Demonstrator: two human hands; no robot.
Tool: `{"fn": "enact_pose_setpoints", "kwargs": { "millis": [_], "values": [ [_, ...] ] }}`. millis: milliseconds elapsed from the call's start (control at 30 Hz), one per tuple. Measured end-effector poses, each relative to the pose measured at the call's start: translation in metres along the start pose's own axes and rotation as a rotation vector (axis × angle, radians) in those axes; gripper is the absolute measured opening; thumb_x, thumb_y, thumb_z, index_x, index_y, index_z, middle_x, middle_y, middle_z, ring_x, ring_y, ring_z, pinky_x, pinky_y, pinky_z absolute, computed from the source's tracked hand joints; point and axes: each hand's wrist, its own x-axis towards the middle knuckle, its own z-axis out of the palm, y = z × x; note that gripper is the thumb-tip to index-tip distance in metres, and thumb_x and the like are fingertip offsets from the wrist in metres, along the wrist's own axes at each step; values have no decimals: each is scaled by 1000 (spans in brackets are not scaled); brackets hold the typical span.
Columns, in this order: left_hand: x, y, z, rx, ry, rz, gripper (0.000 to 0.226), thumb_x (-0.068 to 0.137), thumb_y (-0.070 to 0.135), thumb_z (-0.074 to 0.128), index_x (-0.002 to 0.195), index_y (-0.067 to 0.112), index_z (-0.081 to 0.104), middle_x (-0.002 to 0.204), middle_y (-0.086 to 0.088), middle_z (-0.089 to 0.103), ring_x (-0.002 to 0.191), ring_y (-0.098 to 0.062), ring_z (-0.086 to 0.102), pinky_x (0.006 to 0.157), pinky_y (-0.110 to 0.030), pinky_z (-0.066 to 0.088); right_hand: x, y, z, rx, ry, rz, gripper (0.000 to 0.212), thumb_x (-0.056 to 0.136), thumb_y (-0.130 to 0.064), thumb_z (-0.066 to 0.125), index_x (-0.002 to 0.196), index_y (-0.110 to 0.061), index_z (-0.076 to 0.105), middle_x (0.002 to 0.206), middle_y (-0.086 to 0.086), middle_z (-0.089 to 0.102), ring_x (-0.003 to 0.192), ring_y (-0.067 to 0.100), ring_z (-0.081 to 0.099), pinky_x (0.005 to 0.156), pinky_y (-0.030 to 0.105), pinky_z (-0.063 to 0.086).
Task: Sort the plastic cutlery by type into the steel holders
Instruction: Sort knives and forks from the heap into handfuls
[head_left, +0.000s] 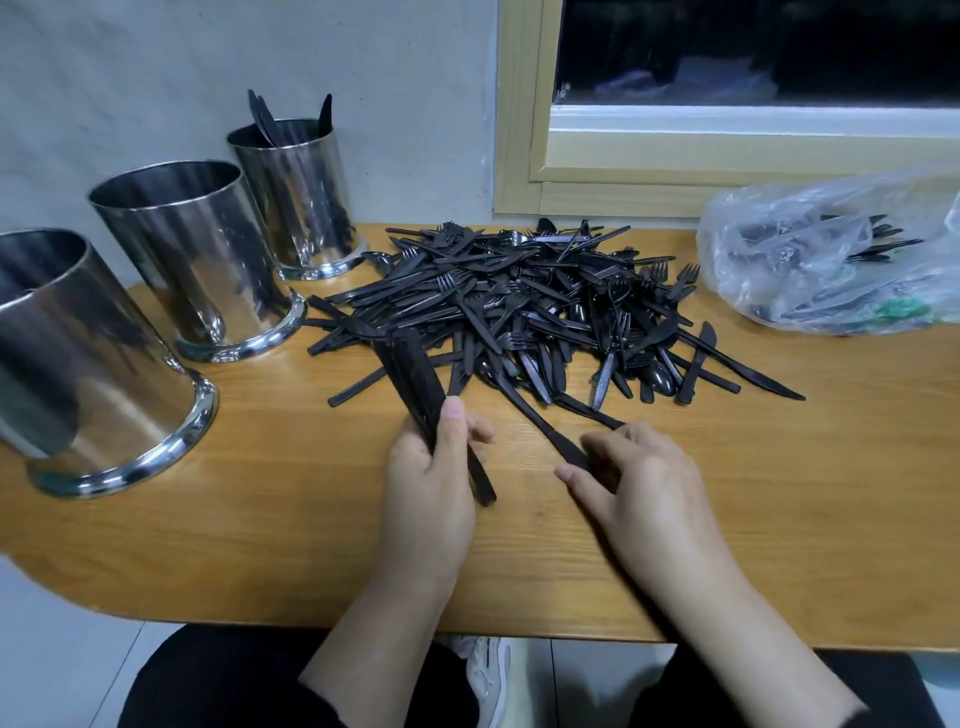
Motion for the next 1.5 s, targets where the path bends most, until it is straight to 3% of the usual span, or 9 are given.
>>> {"fn": "enact_pose_setpoints", "kwargs": {
  "millis": [233, 467, 533, 633, 733, 833, 967, 1267, 1500],
  "values": [
    [-6, -1, 4, 188, -274, 77, 8, 101, 37, 55, 96, 41, 60, 58, 12, 49, 54, -13, 48, 62, -41, 49, 4, -6, -3, 49, -19, 6, 20, 90, -37, 69, 106, -26, 70, 98, -9, 57, 99, 18, 56, 90, 42, 46],
    [-6, -2, -2, 167, -96, 78, 37, 97, 54, 48, 84, 28, 71, 60, -1, 50, 54, -21, 48, 55, -37, 44, -3, -1, -9, 274, 23, 46, 21, 85, -21, 75, 78, -29, 57, 83, -14, 61, 84, 5, 54, 77, 26, 43],
    [-4, 1, -5, 340, -67, 299, 29, 101, 38, 50, 92, 23, 73, 82, 10, 70, 79, 2, 61, 73, -15, 51, -9, 1, -14, 440, 58, 53, 22, 85, -19, 77, 75, -31, 61, 80, -14, 63, 79, 4, 55, 67, 14, 39],
    [7, 1, -5, 632, -214, 610, 35, 90, -2, 69, 122, 12, 72, 121, 10, 67, 123, 16, 36, 118, -37, 32, -12, 1, -19, 641, 67, 42, 18, 85, -15, 77, 79, -30, 68, 81, -10, 68, 76, 7, 60, 66, 13, 41],
    [11, 1, -4, 722, -449, 511, 37, 95, 3, 66, 127, 20, 70, 118, 11, 71, 120, 8, 45, 112, -34, 42, -14, 0, -23, 747, 70, 34, 9, 86, -19, 75, 84, -27, 73, 82, -8, 72, 76, 5, 63, 70, 15, 45],
    [9, 2, -4, 678, -473, 373, 21, 103, 21, 58, 120, 25, 69, 99, 16, 63, 90, 2, 57, 78, -21, 51, -8, 12, -27, 725, 209, 70, 11, 86, -39, 65, 90, -32, 72, 86, -14, 72, 80, 1, 63, 73, 14, 46],
    [15, 6, -7, 518, -360, 129, 15, 103, 41, 50, 99, 33, 62, 82, 7, 60, 69, -7, 56, 55, -25, 41, 9, 52, -29, 123, 148, 121, 31, 93, -37, 64, 119, -22, 70, 98, -7, 60, 95, 15, 56, 81, 36, 43],
    [18, 0, -12, 386, -268, 30, 16, 100, 40, 57, 87, 31, 62, 54, 11, 43, 47, -7, 38, 45, -19, 31, 11, 58, -28, 16, 44, 82, 11, 90, -36, 70, 98, -29, 68, 100, -12, 55, 98, 14, 48, 80, 37, 33],
    [16, 1, -12, 185, -191, -57, 23, 101, 42, 53, 90, 32, 71, 60, 6, 46, 56, -15, 44, 59, -39, 40, 4, 58, -27, -5, 109, -14, 12, 94, -32, 61, 96, -24, 70, 93, -13, 60, 93, 16, 56, 79, 46, 46]
  ]
}}
